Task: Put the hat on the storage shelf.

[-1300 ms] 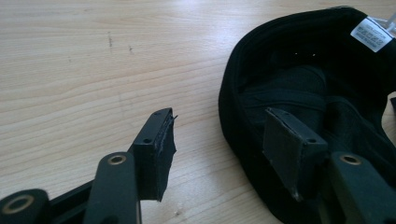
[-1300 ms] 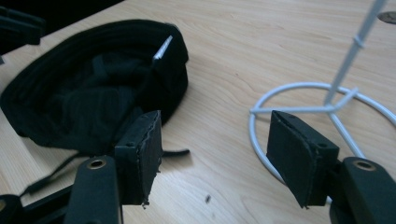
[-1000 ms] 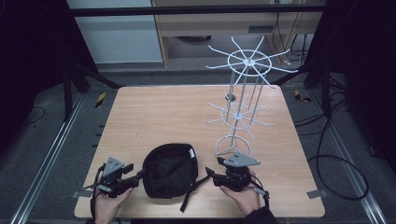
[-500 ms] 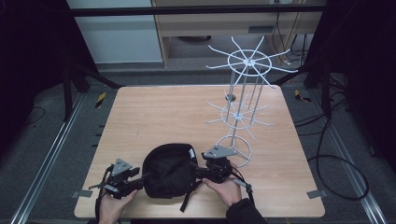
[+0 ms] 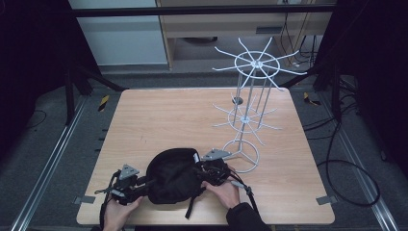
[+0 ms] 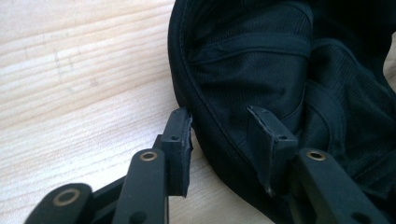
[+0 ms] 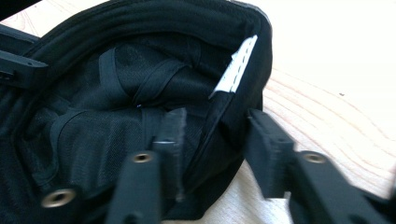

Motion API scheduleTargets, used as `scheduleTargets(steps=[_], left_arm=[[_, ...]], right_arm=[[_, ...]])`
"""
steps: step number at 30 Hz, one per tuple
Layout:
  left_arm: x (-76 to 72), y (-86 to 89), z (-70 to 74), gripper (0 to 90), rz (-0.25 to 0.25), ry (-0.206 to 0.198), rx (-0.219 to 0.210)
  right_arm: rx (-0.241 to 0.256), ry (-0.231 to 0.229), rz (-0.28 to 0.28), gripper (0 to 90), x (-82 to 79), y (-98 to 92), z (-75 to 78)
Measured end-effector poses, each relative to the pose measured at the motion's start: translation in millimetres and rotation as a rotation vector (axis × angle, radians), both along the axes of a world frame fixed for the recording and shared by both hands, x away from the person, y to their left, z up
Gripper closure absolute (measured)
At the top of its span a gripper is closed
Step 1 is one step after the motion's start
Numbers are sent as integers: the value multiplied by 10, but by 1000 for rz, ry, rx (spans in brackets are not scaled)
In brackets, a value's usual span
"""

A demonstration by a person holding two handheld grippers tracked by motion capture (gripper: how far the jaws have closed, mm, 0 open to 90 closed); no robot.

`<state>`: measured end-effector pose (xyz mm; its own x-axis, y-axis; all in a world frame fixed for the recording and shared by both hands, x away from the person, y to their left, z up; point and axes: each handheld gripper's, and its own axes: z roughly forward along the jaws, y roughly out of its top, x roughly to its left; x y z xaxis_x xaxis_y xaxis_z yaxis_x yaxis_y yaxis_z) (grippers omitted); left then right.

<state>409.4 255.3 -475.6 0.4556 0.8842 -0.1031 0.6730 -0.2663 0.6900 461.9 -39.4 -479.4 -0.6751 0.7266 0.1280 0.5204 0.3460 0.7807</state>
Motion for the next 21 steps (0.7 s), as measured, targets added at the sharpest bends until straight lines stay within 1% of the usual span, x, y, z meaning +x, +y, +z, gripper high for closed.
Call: scheduleTargets(steps=[1,2,3,4,5,6,7,8,9,11,12,14,15,16,18,20,21], left_arm=[[3,1,-5,618,4,7,0],[9,3,-11,628,8,12,1],[20,8,-20,638,16,24,4],[20,8,-20,663,16,24,4],[23,9,-22,663,19,27,5],[32,11,-25,685,25,28,3],[32,11,-25,698,25,28,3],[39,12,-26,698,27,31,-2],[49,14,-27,719,31,30,-2],[70,11,-28,751,37,31,-9],[92,0,-27,771,41,28,-17],[123,-13,-22,782,46,20,-24],[123,-13,-22,787,46,20,-24],[148,-24,-17,787,50,14,-28],[207,-51,-15,797,64,-6,-28],[271,-74,-26,800,76,-12,-38],[271,-74,-26,802,76,-12,-38]], right_arm=[[2,9,0,685,3,11,-6],[-2,13,0,730,-1,18,-6],[-9,7,3,766,-7,18,-2],[-9,7,3,766,-7,18,-2],[-16,-4,3,808,-21,11,17],[-15,-16,6,820,-26,-12,43],[-15,-16,6,820,-26,-12,43],[-4,-21,8,823,-31,-30,65],[8,-25,9,825,-41,-49,91],[30,-47,21,826,-61,-87,154],[55,-76,37,827,-95,-115,228],[70,-113,58,827,-131,-132,298],[70,-113,58,827,-131,-132,298],[81,-129,68,827,-151,-136,332],[105,-175,101,827,-210,-135,425],[116,-199,126,828,-246,-128,470],[116,-199,126,828,-246,-128,470]])
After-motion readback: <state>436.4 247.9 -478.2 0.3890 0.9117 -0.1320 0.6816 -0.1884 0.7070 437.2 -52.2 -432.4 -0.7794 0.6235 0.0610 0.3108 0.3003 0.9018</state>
